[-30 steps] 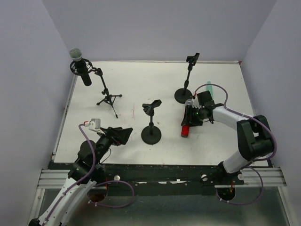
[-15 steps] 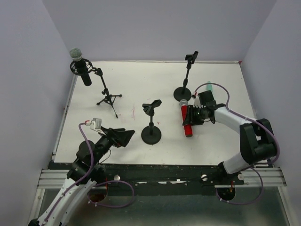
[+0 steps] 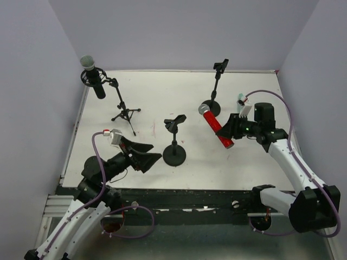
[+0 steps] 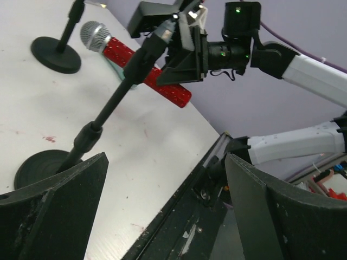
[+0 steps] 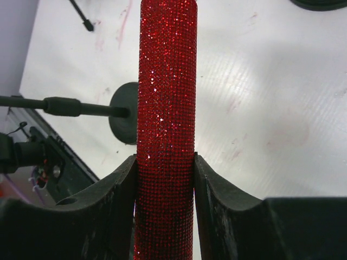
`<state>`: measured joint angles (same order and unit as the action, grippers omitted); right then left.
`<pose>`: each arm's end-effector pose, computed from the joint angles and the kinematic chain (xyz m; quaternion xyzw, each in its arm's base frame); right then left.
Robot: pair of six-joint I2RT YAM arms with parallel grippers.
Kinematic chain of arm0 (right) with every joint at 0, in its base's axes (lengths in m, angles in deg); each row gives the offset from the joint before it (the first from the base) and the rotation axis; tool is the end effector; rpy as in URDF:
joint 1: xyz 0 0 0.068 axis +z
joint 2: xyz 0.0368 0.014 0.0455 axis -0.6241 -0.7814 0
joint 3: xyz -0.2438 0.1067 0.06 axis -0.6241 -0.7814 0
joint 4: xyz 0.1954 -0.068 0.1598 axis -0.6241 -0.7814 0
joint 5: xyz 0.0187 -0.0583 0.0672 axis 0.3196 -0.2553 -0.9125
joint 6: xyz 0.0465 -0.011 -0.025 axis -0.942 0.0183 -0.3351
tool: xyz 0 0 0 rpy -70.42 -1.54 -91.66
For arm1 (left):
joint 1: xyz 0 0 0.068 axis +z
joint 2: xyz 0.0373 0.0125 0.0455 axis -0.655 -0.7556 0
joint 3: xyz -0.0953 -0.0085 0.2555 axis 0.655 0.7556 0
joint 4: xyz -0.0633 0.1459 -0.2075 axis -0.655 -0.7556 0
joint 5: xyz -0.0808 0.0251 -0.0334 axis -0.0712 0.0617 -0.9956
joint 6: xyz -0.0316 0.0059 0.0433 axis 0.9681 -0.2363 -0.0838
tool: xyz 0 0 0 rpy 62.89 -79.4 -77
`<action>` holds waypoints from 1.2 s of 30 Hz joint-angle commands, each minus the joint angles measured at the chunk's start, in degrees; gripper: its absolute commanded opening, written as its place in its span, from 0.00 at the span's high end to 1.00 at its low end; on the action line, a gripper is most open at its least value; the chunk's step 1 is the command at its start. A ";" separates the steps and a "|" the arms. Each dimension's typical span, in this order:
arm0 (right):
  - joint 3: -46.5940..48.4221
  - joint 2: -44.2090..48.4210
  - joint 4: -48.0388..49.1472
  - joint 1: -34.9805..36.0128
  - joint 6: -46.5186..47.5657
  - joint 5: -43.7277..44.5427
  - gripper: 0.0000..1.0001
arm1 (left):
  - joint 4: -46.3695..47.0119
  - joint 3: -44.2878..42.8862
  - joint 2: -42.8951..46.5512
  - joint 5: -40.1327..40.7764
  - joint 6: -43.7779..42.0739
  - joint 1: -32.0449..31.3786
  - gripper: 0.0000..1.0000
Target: Attach the microphones to the stand
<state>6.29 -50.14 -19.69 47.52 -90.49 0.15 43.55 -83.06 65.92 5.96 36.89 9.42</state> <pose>0.2265 0.0562 0.2638 -0.0950 0.8668 0.3442 0.3481 0.0749 -0.0612 0.2744 0.0666 0.6616 -0.5467 0.5089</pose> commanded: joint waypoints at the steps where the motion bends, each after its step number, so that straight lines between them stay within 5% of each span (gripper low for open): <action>1: 1.84 1.06 -1.75 -1.61 -0.43 -11.28 1.00 | 10.19 -1.54 -5.78 -10.04 4.71 0.04 0.05; 10: 12.12 7.47 -2.19 -1.79 -3.33 -19.37 1.00 | 14.07 -12.70 -14.67 -12.96 9.47 -2.86 0.05; 22: 29.18 2.73 1.85 -1.70 -10.88 -32.20 1.00 | 10.75 -36.24 -37.50 2.24 10.62 -13.22 0.02; 32: 27.26 4.92 11.17 -1.70 -21.70 -38.45 1.00 | 12.50 -54.71 -58.78 12.00 7.36 -19.56 0.02; 36: 25.33 6.51 11.43 -1.70 -22.05 -39.24 1.00 | 14.95 -56.39 -62.22 11.48 8.94 -20.35 0.16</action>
<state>33.28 -45.90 -11.32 46.01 -109.55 -35.45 55.99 -137.20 5.79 15.09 45.61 -9.95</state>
